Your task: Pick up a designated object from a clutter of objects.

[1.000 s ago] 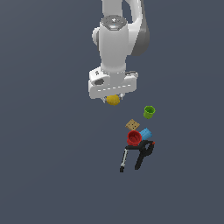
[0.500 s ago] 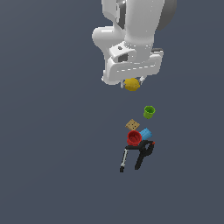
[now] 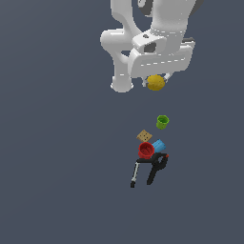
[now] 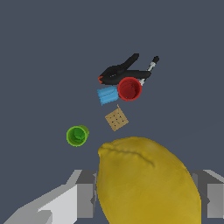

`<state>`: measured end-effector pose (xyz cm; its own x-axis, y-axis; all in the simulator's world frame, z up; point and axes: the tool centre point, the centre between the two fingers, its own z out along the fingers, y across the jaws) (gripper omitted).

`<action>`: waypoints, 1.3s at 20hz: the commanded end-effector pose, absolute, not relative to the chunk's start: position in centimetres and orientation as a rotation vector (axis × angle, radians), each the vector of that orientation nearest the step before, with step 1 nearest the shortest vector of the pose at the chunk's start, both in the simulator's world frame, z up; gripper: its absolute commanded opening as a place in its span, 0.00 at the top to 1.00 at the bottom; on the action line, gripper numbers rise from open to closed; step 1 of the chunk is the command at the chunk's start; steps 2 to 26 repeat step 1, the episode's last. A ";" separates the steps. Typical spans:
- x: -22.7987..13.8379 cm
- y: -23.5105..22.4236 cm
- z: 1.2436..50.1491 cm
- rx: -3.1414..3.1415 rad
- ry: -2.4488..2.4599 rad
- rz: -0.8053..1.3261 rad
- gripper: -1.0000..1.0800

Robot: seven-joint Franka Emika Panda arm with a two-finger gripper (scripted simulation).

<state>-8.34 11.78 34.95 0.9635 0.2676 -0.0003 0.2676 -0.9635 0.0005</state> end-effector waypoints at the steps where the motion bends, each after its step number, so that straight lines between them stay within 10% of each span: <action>1: -8.3 12.0 35.2 3.113 0.423 0.000 1.00; 26: -8.3 12.0 35.2 3.113 0.423 0.000 1.00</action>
